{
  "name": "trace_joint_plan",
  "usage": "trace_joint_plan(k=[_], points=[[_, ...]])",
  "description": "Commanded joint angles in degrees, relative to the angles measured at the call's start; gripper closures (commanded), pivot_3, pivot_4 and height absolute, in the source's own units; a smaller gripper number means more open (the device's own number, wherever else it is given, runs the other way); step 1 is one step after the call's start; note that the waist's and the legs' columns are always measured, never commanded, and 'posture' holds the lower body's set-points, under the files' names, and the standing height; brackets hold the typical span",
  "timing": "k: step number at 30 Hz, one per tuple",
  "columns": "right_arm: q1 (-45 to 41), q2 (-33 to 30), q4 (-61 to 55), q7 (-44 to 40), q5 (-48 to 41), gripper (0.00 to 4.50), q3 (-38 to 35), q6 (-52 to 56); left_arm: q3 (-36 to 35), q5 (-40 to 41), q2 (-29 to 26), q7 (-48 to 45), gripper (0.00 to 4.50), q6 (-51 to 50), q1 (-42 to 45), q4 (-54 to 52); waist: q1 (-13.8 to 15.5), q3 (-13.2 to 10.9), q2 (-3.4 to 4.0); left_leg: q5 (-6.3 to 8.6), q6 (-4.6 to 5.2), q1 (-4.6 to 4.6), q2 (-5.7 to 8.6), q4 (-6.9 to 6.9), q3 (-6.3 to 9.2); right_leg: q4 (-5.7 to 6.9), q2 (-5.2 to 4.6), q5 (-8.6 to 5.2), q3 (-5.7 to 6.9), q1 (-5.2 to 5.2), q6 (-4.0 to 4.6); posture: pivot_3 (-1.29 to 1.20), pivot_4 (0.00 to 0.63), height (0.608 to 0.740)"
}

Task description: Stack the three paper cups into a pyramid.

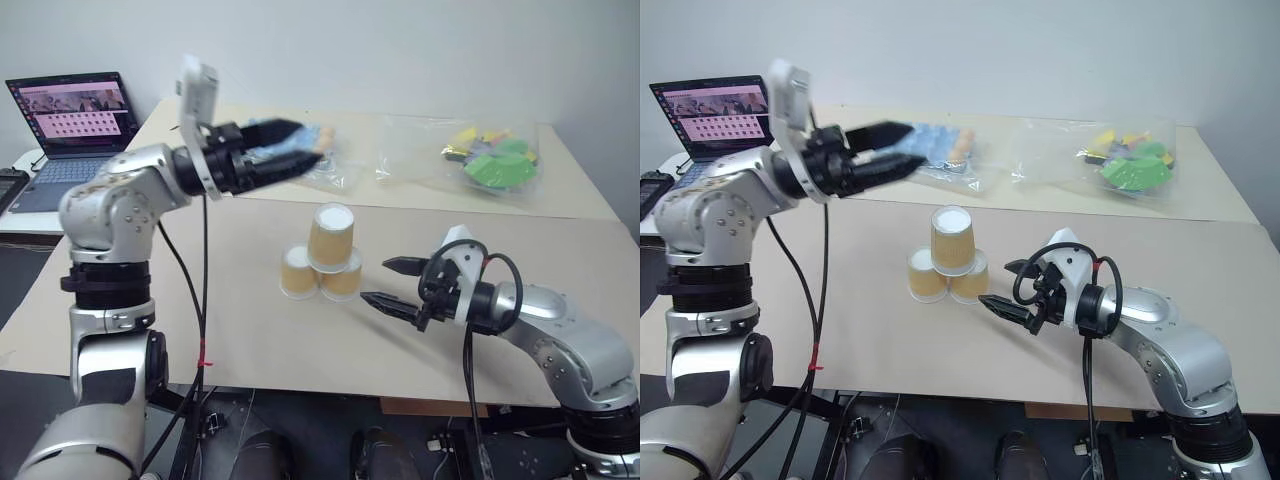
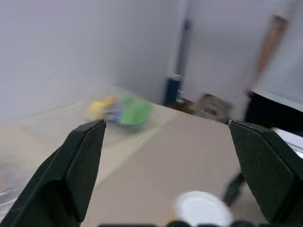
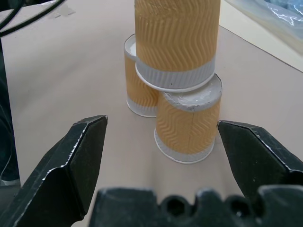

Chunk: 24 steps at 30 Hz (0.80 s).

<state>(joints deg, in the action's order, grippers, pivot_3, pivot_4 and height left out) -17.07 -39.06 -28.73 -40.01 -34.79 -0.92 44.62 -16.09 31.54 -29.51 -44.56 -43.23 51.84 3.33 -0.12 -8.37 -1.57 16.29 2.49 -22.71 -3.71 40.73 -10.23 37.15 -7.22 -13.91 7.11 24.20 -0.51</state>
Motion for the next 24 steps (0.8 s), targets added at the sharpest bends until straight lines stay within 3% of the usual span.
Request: trace_joint_plan(k=[1, 5, 9, 13, 17, 20, 24], points=[[0.2, -1.7, 1.7, -0.4, 2.2, 0.10, -1.5, -2.2, -2.2, -10.5, -0.1, 15.9, 0.08, 6.8, -8.8, -1.8, 0.0, 0.0, 0.01, 0.00, 0.00, 0.01, 0.01, -0.03, 0.00, -0.01, 0.00, 0.00, 0.01, 0.01, 0.00, 0.00, 0.150, 0.733], [3.9, -5.9, 6.1, -3.5, 3.7, 0.10, -5.2, -3.8, -7.7, -11.7, 2.1, 24.8, 0.08, 8.5, -18.7, -5.7, 0.3, -0.1, -0.20, 0.00, 0.00, -0.12, 0.00, 0.00, 0.00, -0.02, -0.01, 0.01, 0.08, 0.09, 0.01, 0.00, 0.150, 0.733], [3.0, -8.4, 18.3, 1.1, 15.0, 0.10, 0.8, -6.3, -10.3, -15.3, 3.4, 31.4, 0.08, 13.9, -25.3, -3.7, 0.8, 0.0, -0.34, 0.01, 0.02, -0.16, -0.01, 0.01, 0.06, -0.07, -0.06, 0.01, 0.13, 0.07, 0.00, 0.00, 0.150, 0.733], [-5.2, -0.8, 35.7, 15.0, 25.3, 0.10, 2.1, -13.0, -12.7, -16.7, 5.0, 36.3, 0.08, 19.0, -28.4, 0.4, 0.3, 0.0, -0.40, -0.02, -0.02, -0.02, -0.02, 0.07, 0.01, 0.07, -0.12, 0.05, 0.04, 0.00, 0.02, 0.00, 0.150, 0.733], [-10.5, 8.8, 45.6, 29.6, 28.1, 0.10, -3.4, -21.4, -15.1, -17.5, 6.7, 41.3, 0.08, 24.2, -30.6, 5.0, -0.5, 0.0, -0.43, -0.09, -0.12, 0.11, -0.10, 0.07, -0.02, 0.20, -0.10, 0.08, -0.01, -0.06, 0.05, 0.00, 0.150, 0.733], [-11.9, 15.5, 50.4, 34.2, 24.7, 0.10, -9.5, -29.8, -15.6, -18.4, 7.8, 44.4, 0.08, 28.5, -32.0, 7.9, -0.7, 0.0, -0.42, -0.09, -0.13, 0.09, -0.08, -0.01, -0.09, 0.33, -0.11, 0.04, -0.04, 0.09, 0.02, 0.00, 0.150, 0.733], [-11.5, 18.3, 54.9, 36.1, 25.2, 0.10, -12.4, -39.1, -15.8, -19.7, 8.6, 47.5, 0.08, 34.3, -32.8, 11.6, -0.6, 0.0, -0.40, -0.09, -0.13, -0.02, -0.03, -0.07, -0.12, 0.42, -0.10, 0.04, 0.03, 0.10, 0.02, 0.00, 0.150, 0.733]])
